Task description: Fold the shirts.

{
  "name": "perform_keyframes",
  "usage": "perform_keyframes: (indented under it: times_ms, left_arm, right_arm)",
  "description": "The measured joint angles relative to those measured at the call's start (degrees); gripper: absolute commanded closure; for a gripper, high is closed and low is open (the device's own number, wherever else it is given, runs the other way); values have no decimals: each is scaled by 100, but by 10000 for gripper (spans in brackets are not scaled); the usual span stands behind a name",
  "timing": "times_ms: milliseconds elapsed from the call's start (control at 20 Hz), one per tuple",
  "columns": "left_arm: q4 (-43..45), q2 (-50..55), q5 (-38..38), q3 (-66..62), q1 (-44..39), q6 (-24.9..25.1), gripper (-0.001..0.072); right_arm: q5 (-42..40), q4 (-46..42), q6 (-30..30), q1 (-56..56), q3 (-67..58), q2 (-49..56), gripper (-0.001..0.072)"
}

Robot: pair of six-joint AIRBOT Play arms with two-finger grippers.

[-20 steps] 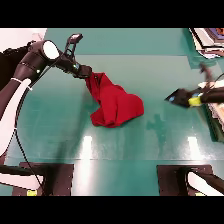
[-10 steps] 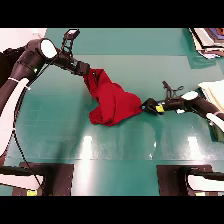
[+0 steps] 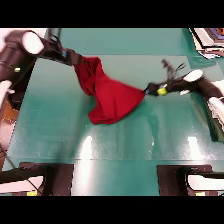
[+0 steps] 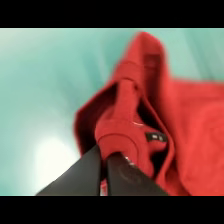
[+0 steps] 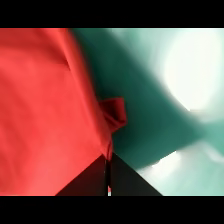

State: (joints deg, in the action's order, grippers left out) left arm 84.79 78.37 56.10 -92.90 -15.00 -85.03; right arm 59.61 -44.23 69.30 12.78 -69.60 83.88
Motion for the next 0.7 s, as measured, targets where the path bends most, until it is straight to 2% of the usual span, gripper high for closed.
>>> perform_keyframes:
  times_ms: [350, 700]
  left_arm:
    - [402, -1952, -476, -7, 0, 0, 682]
    - [396, -3355, -584, -7, -2, -2, 682]
  right_arm:
    - [485, -378, 59, -1032, -1856, -1491, 700]
    - [839, -643, 90, -1397, -3211, -2601, 700]
